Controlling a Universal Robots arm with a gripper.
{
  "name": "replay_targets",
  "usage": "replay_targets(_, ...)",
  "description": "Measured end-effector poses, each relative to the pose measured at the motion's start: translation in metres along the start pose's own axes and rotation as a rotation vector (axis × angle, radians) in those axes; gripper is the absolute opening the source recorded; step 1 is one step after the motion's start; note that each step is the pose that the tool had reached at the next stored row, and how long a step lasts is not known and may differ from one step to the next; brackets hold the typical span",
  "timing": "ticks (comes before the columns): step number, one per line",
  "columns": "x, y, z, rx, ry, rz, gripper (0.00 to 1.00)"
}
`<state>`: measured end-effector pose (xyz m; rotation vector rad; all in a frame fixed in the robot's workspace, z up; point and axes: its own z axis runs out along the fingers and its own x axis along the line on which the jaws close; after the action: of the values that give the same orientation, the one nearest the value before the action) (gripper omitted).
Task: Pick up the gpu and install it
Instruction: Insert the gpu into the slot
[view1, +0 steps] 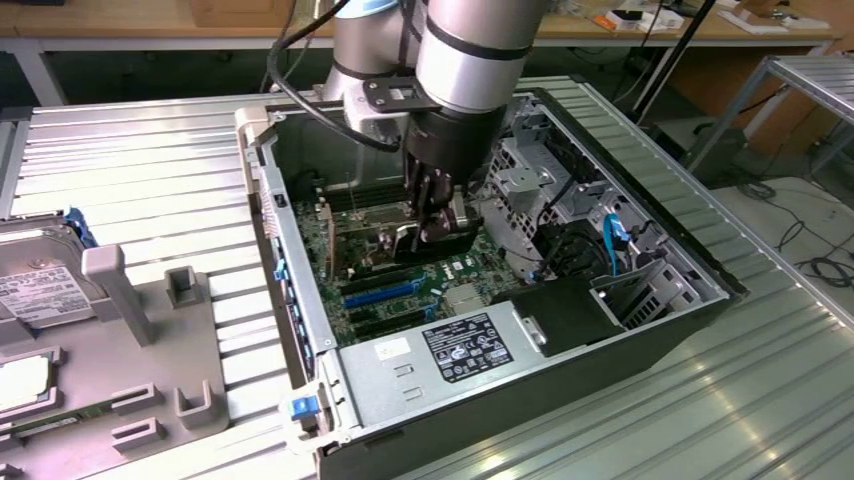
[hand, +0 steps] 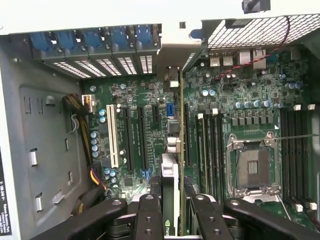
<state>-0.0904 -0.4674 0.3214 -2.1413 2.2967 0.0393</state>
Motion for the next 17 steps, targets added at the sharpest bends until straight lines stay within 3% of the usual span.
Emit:
replay_targets(12,0.007,-0.0008,0.0263,-0.0008,0.0001,0.000,0.27)
replay_targets(17,0.008,-0.0004,0.0286,-0.0007,0.0021,-0.005,0.27)
